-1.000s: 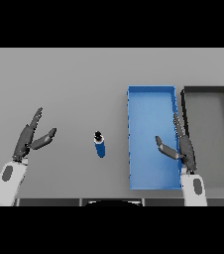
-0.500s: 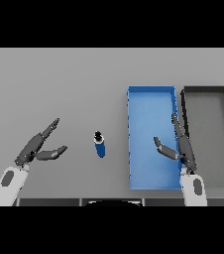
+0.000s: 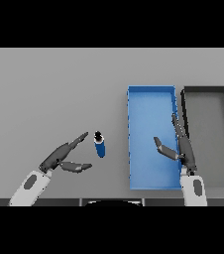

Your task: Pick up the blue pipe and place it into the blue bin.

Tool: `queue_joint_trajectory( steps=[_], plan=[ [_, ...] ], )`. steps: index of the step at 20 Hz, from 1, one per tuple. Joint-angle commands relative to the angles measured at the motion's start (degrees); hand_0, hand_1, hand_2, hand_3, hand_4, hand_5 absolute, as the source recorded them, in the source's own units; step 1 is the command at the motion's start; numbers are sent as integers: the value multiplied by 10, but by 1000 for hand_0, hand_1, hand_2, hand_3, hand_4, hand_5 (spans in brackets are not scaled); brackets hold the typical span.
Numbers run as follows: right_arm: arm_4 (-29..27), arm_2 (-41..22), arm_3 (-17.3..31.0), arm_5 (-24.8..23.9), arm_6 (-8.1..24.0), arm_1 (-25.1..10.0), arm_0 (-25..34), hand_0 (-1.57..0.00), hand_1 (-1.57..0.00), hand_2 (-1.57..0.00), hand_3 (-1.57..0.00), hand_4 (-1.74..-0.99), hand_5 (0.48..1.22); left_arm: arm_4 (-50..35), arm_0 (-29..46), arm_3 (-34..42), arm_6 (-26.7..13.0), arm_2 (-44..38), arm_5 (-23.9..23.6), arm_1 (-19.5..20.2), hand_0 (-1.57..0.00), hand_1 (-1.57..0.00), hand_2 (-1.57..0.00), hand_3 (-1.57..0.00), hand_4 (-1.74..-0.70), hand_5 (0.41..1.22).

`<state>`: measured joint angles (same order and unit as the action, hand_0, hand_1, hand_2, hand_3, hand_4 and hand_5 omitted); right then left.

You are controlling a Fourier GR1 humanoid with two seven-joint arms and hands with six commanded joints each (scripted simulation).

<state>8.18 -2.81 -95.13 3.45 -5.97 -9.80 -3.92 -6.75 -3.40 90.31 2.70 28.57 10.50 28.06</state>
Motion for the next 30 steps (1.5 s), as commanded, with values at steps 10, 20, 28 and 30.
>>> queue_joint_trajectory(
  steps=[10, 20, 28, 30],
  plan=[
    [1, 4, -9, -2, -4, -1, -13, 1, 1, 1, 1, -1215, 637, 45, -77, -108, 26, 30, -30, -102, 1, 1, 1, 1, -1098, 448],
    [-1, 7, -5, 3, -18, -6, -16, 1, 1, 1, 1, -1217, 655, 22, -95, -161, 48, 27, -37, -176, -10, -156, -308, -276, -1243, 613],
    [-9, 8, -11, 7, 4, -6, -13, 1, 1, 1, 1, -1224, 651, 28, -85, -156, 61, 38, -47, -200, -1253, -1302, -1340, -1330, -1530, 1119],
    [-8, 3, -8, 6, 5, 1, -8, 1, 1, 1, 1, -1221, 638, 41, -85, -152, 74, 37, -56, -208, -1368, -1399, -1423, -1417, -1501, 1156]
  ],
)
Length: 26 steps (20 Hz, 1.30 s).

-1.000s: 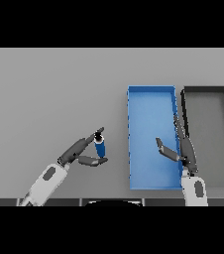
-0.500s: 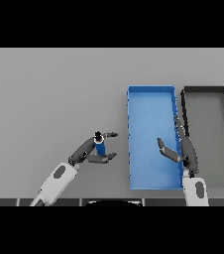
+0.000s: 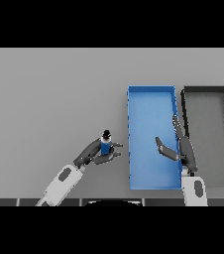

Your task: Pick up the blue pipe and place it into the blue bin.

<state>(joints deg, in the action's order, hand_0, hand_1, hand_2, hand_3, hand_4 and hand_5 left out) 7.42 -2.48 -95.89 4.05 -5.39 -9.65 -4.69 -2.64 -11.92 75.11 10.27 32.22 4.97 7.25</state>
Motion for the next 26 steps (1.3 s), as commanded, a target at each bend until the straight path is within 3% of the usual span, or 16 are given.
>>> queue_joint_trajectory(
  steps=[1, 5, 9, 17, 20, 23, 26],
  plan=[
    [-1, 2, 2, -1, -5, 1, 0, 1, 1, 1, 1, -1220, 635, 5, 5, 4, 9, 1, -2, -3, -1408, -1434, -1453, -1448, -1492, 1169],
    [-7, 5, 3, 4, -2, -3, 4, 1, 1, 1, 1, -1229, 633, -3, -4, 47, 20, -15, 1, -11, -1504, -1515, -1522, -1520, -1471, 1200],
    [9, 4, 10, -7, 4, -5, 11, 1, 1, 1, 1, -1204, 640, -6, -18, 93, -15, -12, 5, -25, -1544, -1548, -1551, -1550, -1466, 1212],
    [10, 11, 9, -7, -16, -15, 4, 1, 1, 1, 1, -1151, 643, -2, -44, 141, -73, -9, 30, -30, -1566, -1567, -1568, -1568, -1467, 1220],
    [33, 2, -30, -31, -21, -2, -40, 1, 1, 1, 1, -1139, 643, 5, -44, 131, -66, -18, 36, -30, -1569, -1569, -1569, -1569, -1466, 1220],
    [68, -11, -85, -69, -1, 21, -97, 1, 1, 1, 1, -1188, 643, 14, -43, 131, -66, -14, 39, -39, -1570, -1570, -1570, -1570, -1466, 1220],
    [76, -14, -125, -79, 8, 25, -119, 1, 1, -20, 1, -1187, 642, 15, -38, 132, -64, -16, 50, -40, -1570, -1570, -1571, -1571, -1467, 1220]
  ],
)
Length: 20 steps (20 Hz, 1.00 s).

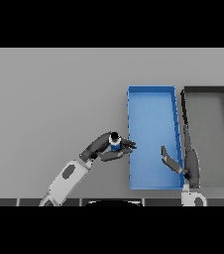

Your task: Pick up the blue pipe and place it into the blue bin.

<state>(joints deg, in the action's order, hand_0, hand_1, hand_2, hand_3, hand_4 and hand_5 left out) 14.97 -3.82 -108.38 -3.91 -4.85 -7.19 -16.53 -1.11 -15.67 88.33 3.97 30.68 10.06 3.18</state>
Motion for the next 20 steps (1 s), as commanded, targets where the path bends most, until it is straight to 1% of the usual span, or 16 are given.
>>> queue_joint_trajectory(
  steps=[1, 2, 3, 4, 5, 6, 7, 8, 9, 11, 12, 13, 15, 16, 17, 20],
  plan=[
    [-34, -4, -17, 23, -16, 4, -4, 1, -2, -41, 1, -1195, 648, 3, -3, 0, -6, -1, -1, -2, -1571, -1571, -1571, -1571, -1467, 1221],
    [-84, 2, -25, 53, -14, 1, 4, 1, -12, -67, 0, -1198, 641, 9, -1, -4, 2, -1, -1, -4, -1571, -1571, -1571, -1571, -1467, 1221],
    [-127, -4, -45, 89, 1, -6, 7, 1, -22, -89, -1, -1202, 624, 5, -1, -2, 2, -5, 3, -3, -1571, -1571, -1571, -1571, -1467, 1221],
    [-159, -1, -63, 112, 22, -23, 13, 1, -25, -106, -1, -1209, 609, 6, -2, -3, 0, -5, 5, -9, -1571, -1571, -1571, -1571, -1467, 1221],
    [-192, -1, -81, 136, 53, -42, 30, 1, -29, -120, -1, -1215, 607, 9, -2, -5, 0, -6, 4, -13, -1571, -1571, -1571, -1571, -1467, 1221],
    [-222, -5, -97, 157, 72, -56, 39, 1, -23, -118, -1, -1224, 600, 10, -7, -8, 0, -10, 5, -14, -1571, -1571, -1571, -1571, -1467, 1221],
    [-247, -7, -112, 171, 101, -75, 64, 1, -18, -117, 0, -1228, 588, 9, -5, -7, 3, -13, 12, -10, -1571, -1571, -1571, -1571, -1467, 1221],
    [-268, -13, -118, 184, 141, -90, 87, 1, -14, -111, 0, -1237, 577, 11, -5, -6, -4, -12, 13, -14, -1571, -1571, -1571, -1571, -1467, 1221],
    [-286, -16, -117, 191, 171, -101, 116, 1, -11, -106, 0, -1247, 568, 10, -5, 2, -8, -15, 14, -11, -1571, -1571, -1571, -1571, -1467, 1221],
    [-295, -34, -118, 202, 205, -113, 157, 1, -7, -99, 0, -1261, 560, 16, -3, 3, -14, -14, 15, -14, -1571, -1571, -1571, -1571, -1467, 1221],
    [-286, -50, -119, 208, 216, -118, 177, 1, -5, -90, 1, -1270, 558, 20, 4, 6, -11, -13, 17, -13, -1571, -1571, -1571, -1571, -1467, 1221],
    [-289, -57, -118, 212, 225, -125, 202, 1, -4, -81, 1, -1281, 558, 19, 0, 8, -18, -19, 17, -12, -1571, -1571, -1571, -1571, -1467, 1221],
    [-297, -75, -117, 220, 250, -131, 245, 1, -2, -53, 1, -1296, 556, 27, -2, 2, -16, -20, 20, -14, -1571, -1571, -1571, -1571, -1467, 1221],
    [-297, -85, -115, 226, 251, -130, 263, 1, -2, -44, 1, -1298, 559, 24, -9, -3, -18, -27, 22, -17, -1571, -1571, -1571, -1571, -1467, 1221],
    [-298, -99, -113, 229, 256, -124, 275, 1, -1, -42, 1, -1302, 559, 25, -7, -9, -8, -30, 27, -17, -1571, -1571, -1571, -1571, -1467, 1221],
    [-313, -126, -101, 238, 284, -107, 320, 1, 0, -45, 1, -1282, 555, 27, -9, -11, 0, -33, 36, -23, -1571, -1571, -1571, -1571, -1466, 1221]
  ],
)
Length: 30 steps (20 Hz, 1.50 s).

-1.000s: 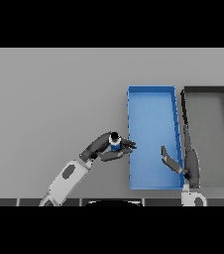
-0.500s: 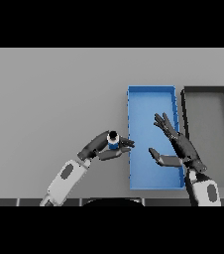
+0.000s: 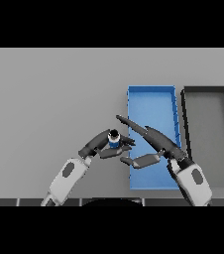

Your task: Pick up the blue pipe and place it into the blue bin.

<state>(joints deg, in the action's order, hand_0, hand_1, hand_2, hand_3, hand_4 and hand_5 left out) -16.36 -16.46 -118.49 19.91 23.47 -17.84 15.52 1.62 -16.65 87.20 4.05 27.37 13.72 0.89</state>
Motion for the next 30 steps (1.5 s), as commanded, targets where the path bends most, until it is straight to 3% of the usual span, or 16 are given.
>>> queue_joint_trajectory(
  steps=[1, 8, 11, 13, 16, 19, 21, 24, 30],
  plan=[
    [2, -6, 4, 4, 3, 1, 19, 1, 0, -46, 1, -1268, 555, -1, 0, 0, -1, -2, 4, 0, -1571, -1571, -1571, -1571, -1464, 1221],
    [5, -31, 73, 26, 46, 28, 119, -23, -32, -83, 1, -1186, 521, 1, 10, 6, -21, -9, 19, -9, -1571, -1571, -1571, -1571, -1469, 1221],
    [6, -39, 106, 31, 64, 46, 153, -69, -108, -166, -44, -1204, 497, 11, 6, -3, -27, -20, 21, -6, -1571, -1571, -1571, -1571, -1465, 1221],
    [8, -45, 118, 43, 58, 52, 161, -323, -362, -377, -242, -1278, 485, 11, 13, 3, -19, -18, 29, -10, -1571, -1571, -1571, -1571, -1517, 1221],
    [9, -48, 129, 48, 45, 61, 168, -876, -877, -910, -762, -1467, 518, 21, 7, 7, -57, -18, 27, -10, -1571, -1571, -1571, -1571, -1622, 1221],
    [-6, -55, 131, 36, 44, 79, 167, -1215, -1215, -1233, -1021, -1581, 650, 13, 18, 4, -37, -20, 33, -23, -1571, -1571, -1571, -1523, -1677, 1221],
    [-16, -56, 136, 33, 26, 77, 168, -1343, -1343, -1354, -1186, -1628, 856, 5, 21, 2, -32, -31, 43, -30, -1571, -1571, -1571, -1502, -1699, 1221],
    [0, -73, 140, 23, -18, 69, 168, -1454, -1454, -1460, -1357, -1680, 1034, 8, 21, 3, -41, -37, 54, -37, -1571, -1571, -1571, -1441, -1718, 1221],
    [-7, -90, 126, -12, -51, 58, 157, -1540, -1540, -1542, -1515, -1725, 1172, 28, 27, 9, -40, -47, 59, -39, -1571, -1571, -1571, -1422, -1731, 1221]
  ],
)
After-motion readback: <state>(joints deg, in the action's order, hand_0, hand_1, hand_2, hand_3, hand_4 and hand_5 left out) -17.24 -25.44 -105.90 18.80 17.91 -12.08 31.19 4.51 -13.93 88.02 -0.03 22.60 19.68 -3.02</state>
